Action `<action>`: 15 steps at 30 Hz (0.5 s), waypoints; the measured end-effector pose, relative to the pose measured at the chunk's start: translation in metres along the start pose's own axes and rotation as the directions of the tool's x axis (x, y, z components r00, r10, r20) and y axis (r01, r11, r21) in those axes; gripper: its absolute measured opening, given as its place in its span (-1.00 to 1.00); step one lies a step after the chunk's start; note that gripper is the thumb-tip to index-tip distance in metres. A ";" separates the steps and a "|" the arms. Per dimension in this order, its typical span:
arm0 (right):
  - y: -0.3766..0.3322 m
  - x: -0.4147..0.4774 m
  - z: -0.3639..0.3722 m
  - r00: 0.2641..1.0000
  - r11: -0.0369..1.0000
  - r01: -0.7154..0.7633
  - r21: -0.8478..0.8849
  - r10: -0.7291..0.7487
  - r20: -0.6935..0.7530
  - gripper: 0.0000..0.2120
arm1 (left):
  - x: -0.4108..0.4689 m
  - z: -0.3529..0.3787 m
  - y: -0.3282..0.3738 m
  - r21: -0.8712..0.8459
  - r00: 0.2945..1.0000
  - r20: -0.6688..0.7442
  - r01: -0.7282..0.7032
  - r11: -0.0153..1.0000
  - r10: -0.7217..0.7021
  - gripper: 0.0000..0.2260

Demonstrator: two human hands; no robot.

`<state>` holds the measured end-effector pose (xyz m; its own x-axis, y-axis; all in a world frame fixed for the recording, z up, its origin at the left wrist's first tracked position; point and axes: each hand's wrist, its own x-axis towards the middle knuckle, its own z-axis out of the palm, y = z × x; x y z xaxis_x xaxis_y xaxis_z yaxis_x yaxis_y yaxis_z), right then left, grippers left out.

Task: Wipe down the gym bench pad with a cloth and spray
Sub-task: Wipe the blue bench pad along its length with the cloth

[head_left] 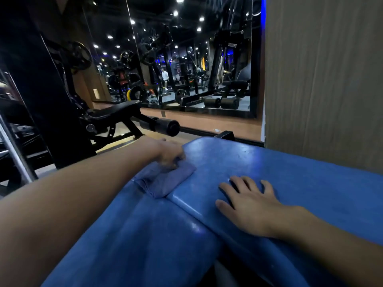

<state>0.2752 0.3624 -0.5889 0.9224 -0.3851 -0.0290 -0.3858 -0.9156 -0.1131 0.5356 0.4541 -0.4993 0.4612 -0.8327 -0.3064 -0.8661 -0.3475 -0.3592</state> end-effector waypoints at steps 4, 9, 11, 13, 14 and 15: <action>-0.001 -0.003 -0.008 0.999 0.999 0.012 0.035 -0.013 0.033 -0.46 | -0.030 -0.001 0.005 0.143 0.980 -0.199 0.002 0.990 0.027 -0.92; -0.020 -0.013 -0.032 0.977 0.957 0.123 0.265 -0.069 -0.202 -0.36 | -0.096 -0.019 0.008 0.028 0.883 -0.469 0.019 0.999 -0.004 -0.87; -0.036 -0.010 -0.046 0.947 0.875 0.226 0.429 -0.093 -0.308 -0.25 | -0.114 -0.029 0.009 -0.094 0.850 -0.526 -0.024 0.995 -0.029 -0.78; -0.050 0.002 -0.057 0.928 0.762 0.297 0.575 -0.089 -0.361 -0.16 | -0.128 -0.036 0.017 -0.253 0.842 -0.539 -0.125 0.959 -0.033 -0.69; -0.055 0.009 -0.060 0.920 0.694 0.327 0.642 -0.077 -0.385 -0.17 | -0.134 -0.036 0.022 -0.320 0.840 -0.541 -0.161 0.934 -0.041 -0.67; -0.059 0.015 -0.062 0.911 0.628 0.351 0.694 -0.058 -0.408 -0.27 | -0.138 -0.035 0.026 -0.365 0.839 -0.542 -0.177 0.914 -0.054 -0.68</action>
<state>0.3109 0.4033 -0.5211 0.8559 -0.3449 0.3854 0.0932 -0.6301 -0.7709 0.4428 0.5449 -0.4352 0.3288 -0.9133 0.2402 -0.9437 -0.3273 0.0473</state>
